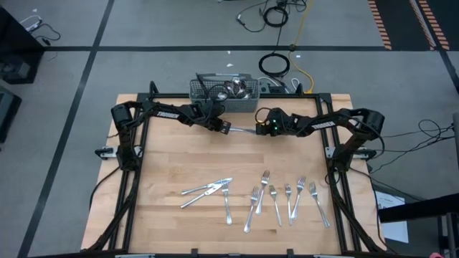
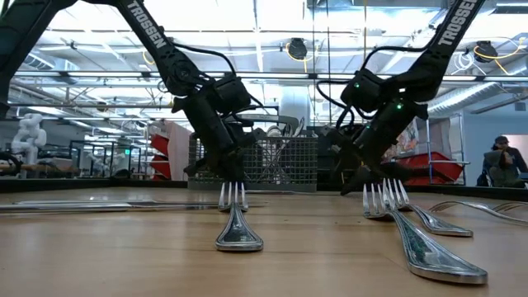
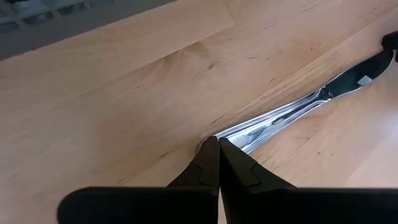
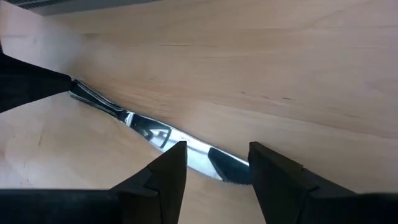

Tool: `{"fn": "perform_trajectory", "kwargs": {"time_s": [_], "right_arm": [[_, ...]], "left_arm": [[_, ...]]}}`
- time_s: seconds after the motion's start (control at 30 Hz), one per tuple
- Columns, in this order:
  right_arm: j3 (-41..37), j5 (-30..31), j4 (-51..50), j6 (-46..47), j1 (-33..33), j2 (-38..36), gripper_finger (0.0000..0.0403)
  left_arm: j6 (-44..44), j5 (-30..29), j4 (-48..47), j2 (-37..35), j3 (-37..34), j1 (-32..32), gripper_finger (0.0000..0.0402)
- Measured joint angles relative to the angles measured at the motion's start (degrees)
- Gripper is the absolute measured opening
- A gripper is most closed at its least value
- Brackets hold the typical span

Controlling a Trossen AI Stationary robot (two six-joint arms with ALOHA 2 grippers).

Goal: Sort silverware
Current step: Put the silver knife into the gray utensil holder

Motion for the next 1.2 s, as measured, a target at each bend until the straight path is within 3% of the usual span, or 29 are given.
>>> {"fn": "perform_trajectory", "kwargs": {"time_s": [0.4, 0.7, 1.03, 1.2], "right_arm": [[0.78, -0.81, -1.79, -6.47, -2.5, -3.05, 0.0159], [0.78, -3.19, -12.61, -8.34, -2.77, -4.58, 0.0158], [0.81, -3.72, -3.64, -7.68, -4.28, -2.49, 0.0171], [0.96, -4.18, -3.81, -6.59, -3.8, -0.5, 0.0175]], "left_arm": [[-0.01, 1.42, -0.46, -0.02, 0.0, -0.15, 0.0001], [0.02, 1.36, -1.04, -0.02, 0.04, -0.19, 0.0001], [0.2, 0.79, -1.04, -0.02, 0.04, -0.26, 0.0001], [0.27, 0.73, -1.04, -0.02, 0.04, -0.26, 0.0001]]}}
